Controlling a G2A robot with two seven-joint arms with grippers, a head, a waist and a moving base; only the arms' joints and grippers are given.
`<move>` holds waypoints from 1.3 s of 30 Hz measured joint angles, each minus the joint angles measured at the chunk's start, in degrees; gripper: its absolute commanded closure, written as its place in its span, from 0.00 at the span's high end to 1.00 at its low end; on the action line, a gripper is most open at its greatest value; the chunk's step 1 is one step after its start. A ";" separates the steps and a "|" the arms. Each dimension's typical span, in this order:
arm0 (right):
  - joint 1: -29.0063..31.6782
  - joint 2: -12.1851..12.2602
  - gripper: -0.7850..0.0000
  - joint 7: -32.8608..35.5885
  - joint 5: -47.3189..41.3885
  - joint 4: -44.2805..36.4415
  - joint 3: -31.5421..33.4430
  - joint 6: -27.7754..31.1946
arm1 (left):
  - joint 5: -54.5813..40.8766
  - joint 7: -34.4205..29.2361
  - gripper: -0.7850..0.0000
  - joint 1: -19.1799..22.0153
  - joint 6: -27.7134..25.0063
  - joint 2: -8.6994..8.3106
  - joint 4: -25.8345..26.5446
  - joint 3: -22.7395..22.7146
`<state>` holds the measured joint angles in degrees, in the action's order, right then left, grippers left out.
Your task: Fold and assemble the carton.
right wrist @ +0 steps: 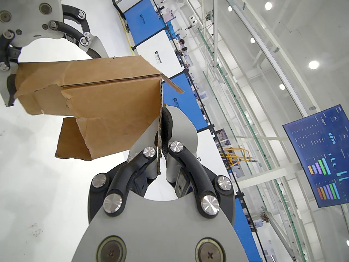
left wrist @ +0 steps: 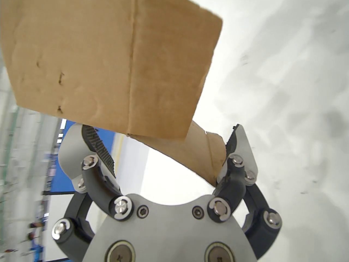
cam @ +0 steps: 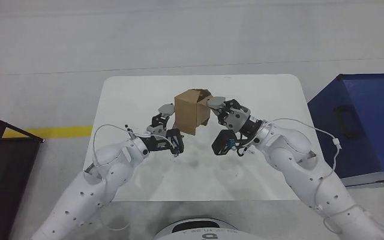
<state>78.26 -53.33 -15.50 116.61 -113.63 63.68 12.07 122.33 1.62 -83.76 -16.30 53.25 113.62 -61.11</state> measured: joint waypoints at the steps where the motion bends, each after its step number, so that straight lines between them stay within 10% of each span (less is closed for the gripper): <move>1: 0.11 -0.04 0.00 -0.07 -0.25 0.08 0.09 -0.04 | 2.19 0.64 1.00 -0.43 2.52 0.08 -0.06 0.43; 7: 0.81 -0.41 0.00 0.97 -3.12 1.38 1.16 -0.68 | 5.56 2.29 1.00 -1.61 10.96 0.63 -0.33 0.85; 20: 4.88 0.11 0.00 7.29 1.44 -1.96 6.70 0.48 | -5.78 3.62 1.00 -6.67 10.05 0.50 -0.53 -7.20; 30: 4.88 -0.34 0.00 8.09 -1.07 -0.88 7.05 -1.90 | -45.44 10.33 1.00 -8.25 -14.60 0.29 -5.49 -14.22; 36: 4.53 -1.14 0.00 8.32 -4.49 0.57 7.09 -6.10 | -53.47 12.21 1.00 -6.90 -30.01 -0.23 -7.93 -15.48; 39: 4.18 -1.71 0.00 7.83 -7.83 0.78 6.23 -7.30 | -50.73 10.11 1.00 -6.20 -28.05 0.02 -7.02 -14.07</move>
<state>82.44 -55.03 -7.67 108.78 -112.84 69.91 4.77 71.60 11.73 -89.96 -44.35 53.27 106.60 -75.18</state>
